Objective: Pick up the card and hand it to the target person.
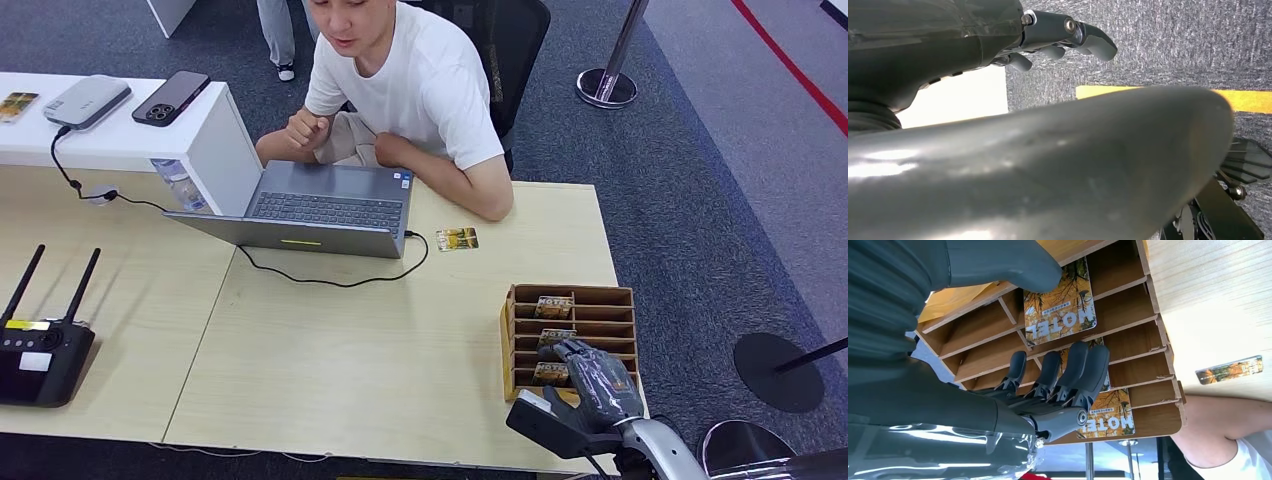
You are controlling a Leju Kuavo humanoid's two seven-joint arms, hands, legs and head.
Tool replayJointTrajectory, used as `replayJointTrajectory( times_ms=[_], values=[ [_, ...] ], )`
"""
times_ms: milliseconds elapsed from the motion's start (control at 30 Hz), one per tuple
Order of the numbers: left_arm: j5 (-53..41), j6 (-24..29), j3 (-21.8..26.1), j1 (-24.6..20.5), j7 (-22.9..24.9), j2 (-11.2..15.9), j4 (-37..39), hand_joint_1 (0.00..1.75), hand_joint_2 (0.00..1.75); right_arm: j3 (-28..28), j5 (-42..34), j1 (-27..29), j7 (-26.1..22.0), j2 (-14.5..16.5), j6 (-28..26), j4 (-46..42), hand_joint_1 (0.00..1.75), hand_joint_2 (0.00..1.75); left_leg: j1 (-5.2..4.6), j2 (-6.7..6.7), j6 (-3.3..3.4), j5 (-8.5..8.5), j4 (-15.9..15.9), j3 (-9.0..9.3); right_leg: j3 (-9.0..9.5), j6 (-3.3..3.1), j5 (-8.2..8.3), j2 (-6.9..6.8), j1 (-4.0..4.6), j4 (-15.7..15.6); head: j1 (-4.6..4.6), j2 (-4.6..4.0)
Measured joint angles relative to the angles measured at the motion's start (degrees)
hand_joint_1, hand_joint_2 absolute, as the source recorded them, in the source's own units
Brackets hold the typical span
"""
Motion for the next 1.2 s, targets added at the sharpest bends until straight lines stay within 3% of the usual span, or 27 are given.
replayJointTrajectory(
  times_ms=[1200],
  values=[
    [0.2, 0.0, 0.0, 0.0, 0.1, 0.0, 0.0, 0.00, 0.00, 0.0, 0.1, 0.1, 0.2, -0.1, 0.5, 0.3, 0.83, 1.75, 0.00, 0.00, 0.00, 0.00, 0.0, 0.00, 0.00, 0.00, 0.00, 0.00, 0.00, 0.0, 0.00, 0.00]
  ],
)
